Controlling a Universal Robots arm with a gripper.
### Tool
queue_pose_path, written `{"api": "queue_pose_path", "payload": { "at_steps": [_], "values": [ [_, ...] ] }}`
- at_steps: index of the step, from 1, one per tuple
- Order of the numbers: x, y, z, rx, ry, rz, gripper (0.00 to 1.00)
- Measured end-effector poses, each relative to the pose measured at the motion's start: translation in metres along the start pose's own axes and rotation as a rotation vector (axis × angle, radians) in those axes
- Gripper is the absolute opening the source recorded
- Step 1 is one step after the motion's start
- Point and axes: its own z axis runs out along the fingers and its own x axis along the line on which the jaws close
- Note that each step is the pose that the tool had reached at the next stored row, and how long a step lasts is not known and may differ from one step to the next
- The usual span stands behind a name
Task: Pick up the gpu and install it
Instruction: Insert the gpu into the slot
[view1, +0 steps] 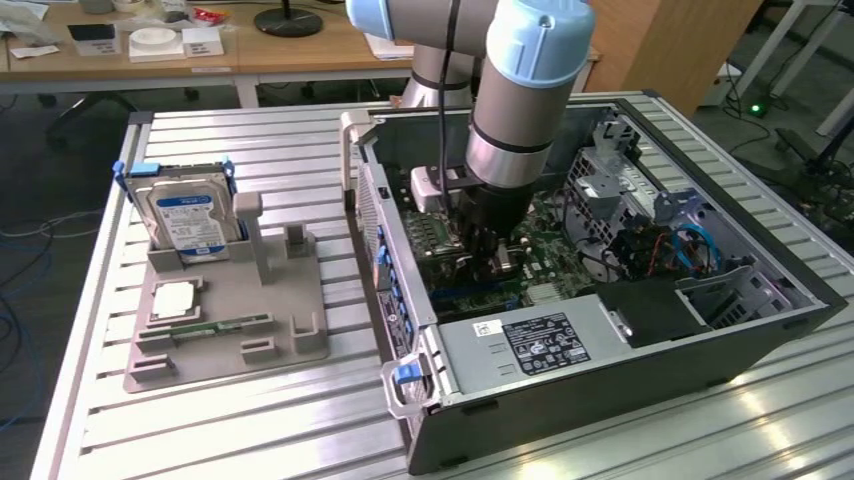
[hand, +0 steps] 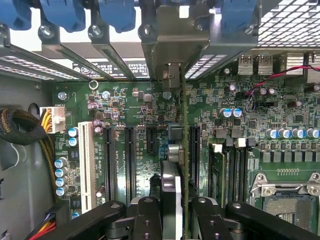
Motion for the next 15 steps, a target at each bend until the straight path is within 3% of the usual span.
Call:
{"api": "queue_pose_path", "payload": {
  "at_steps": [15],
  "values": [
    [0.0, 0.0, 0.0003, 0.0001, -0.0002, 0.0, 0.28]
  ]
}}
